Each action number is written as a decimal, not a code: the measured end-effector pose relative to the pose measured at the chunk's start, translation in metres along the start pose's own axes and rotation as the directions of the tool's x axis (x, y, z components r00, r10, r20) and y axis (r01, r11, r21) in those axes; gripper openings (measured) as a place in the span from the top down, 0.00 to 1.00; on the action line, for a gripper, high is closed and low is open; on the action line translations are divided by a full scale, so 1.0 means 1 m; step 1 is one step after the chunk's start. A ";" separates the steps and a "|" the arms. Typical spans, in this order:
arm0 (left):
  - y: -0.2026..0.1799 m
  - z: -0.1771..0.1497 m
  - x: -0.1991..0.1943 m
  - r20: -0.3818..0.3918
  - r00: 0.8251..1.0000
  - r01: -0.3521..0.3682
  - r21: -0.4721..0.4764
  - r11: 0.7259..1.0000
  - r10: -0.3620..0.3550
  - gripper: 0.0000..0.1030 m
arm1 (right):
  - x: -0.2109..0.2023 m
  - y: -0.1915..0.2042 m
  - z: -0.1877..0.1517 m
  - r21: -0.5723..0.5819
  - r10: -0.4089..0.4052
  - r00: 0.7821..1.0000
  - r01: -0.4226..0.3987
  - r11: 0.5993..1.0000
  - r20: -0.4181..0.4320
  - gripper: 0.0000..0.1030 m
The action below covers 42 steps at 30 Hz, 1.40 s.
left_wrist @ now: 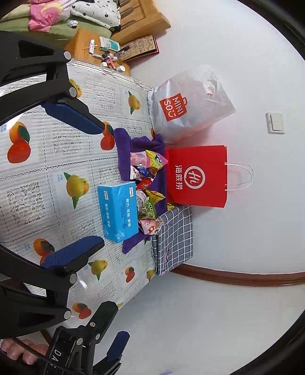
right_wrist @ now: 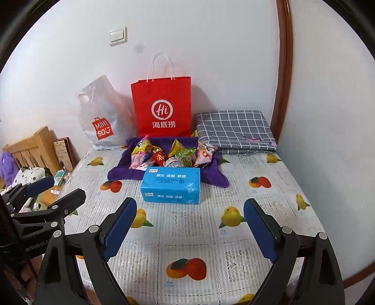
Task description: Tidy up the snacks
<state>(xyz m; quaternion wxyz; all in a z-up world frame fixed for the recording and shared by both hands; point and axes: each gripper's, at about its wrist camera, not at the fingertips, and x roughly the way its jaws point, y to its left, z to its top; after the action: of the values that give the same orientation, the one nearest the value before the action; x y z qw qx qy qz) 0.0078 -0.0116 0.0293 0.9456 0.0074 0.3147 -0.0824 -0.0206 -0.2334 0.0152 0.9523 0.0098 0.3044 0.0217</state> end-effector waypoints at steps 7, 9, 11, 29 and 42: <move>0.001 -0.003 -0.006 0.010 1.000 -0.010 -0.003 1.000 0.010 0.15 | -0.006 0.002 -0.004 0.003 0.002 1.000 -0.002 1.000 0.013 0.11; 0.001 -0.003 -0.007 0.010 1.000 -0.007 -0.005 1.000 0.007 0.15 | -0.007 0.004 -0.006 0.000 -0.003 1.000 0.003 1.000 0.012 0.11; 0.001 -0.004 -0.008 0.012 1.000 -0.006 -0.002 1.000 0.006 0.15 | -0.008 0.005 -0.007 -0.004 -0.008 1.000 0.008 1.000 0.013 0.11; -0.003 -0.006 -0.013 0.017 1.000 -0.008 0.007 1.000 0.008 0.15 | -0.014 0.006 -0.012 0.008 -0.007 1.000 0.006 1.000 0.022 0.11; -0.004 -0.006 -0.015 0.021 1.000 -0.006 0.006 1.000 0.006 0.15 | -0.016 0.006 -0.011 0.008 -0.002 1.000 0.002 1.000 0.026 0.11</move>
<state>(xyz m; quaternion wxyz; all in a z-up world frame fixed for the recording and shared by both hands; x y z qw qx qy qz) -0.0080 -0.0125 0.0333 0.9490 0.0105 0.3044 -0.0808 -0.0406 -0.2279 0.0160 0.9562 0.0134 0.2919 0.0196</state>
